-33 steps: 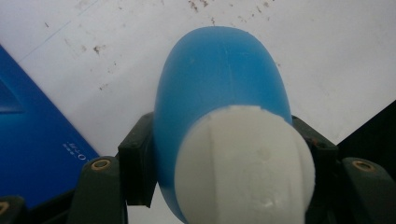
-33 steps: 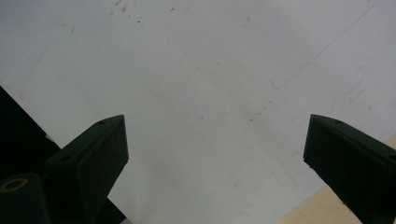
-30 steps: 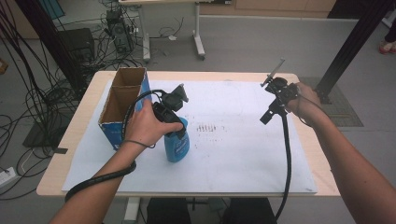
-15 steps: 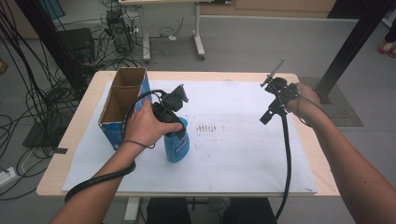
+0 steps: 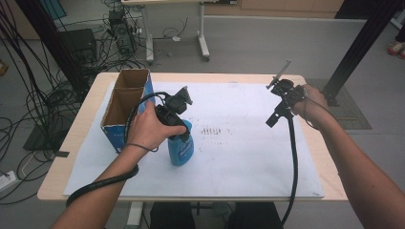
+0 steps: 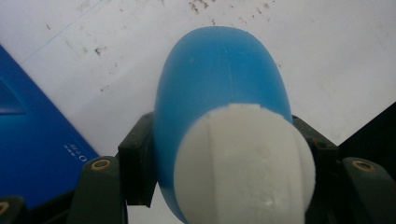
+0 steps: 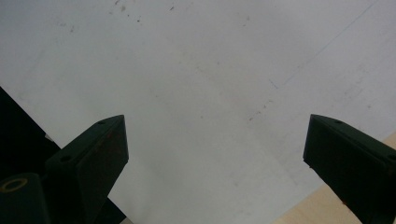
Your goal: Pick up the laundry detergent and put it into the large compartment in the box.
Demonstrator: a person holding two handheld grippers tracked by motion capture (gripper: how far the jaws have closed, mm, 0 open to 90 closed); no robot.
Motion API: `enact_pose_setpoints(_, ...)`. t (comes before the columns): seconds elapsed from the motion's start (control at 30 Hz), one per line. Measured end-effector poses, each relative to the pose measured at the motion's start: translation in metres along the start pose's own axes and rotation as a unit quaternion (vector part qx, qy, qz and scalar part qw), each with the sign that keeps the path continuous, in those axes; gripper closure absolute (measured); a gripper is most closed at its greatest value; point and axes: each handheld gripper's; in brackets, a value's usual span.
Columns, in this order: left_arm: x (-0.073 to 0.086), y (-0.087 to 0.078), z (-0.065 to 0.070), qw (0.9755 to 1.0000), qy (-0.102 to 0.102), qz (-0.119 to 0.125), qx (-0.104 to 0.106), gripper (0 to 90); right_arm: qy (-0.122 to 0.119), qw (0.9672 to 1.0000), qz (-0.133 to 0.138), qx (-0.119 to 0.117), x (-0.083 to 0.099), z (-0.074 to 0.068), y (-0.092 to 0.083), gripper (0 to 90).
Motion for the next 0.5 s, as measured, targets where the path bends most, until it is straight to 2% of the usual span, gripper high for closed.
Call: enact_pose_setpoints(0.5,-0.0001,0.0002,0.0003,1.0,-0.001,0.001,-0.001,37.5,0.0,1.0,-0.001,0.0,0.0003,0.0002,-0.0003,6.0)
Point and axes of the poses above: each handheld gripper's, and its own axes: y roughly forward along the jaws, x roughly out of its underside, z roughly to its right, and after that the axes turned 4 degrees about x, right-handed
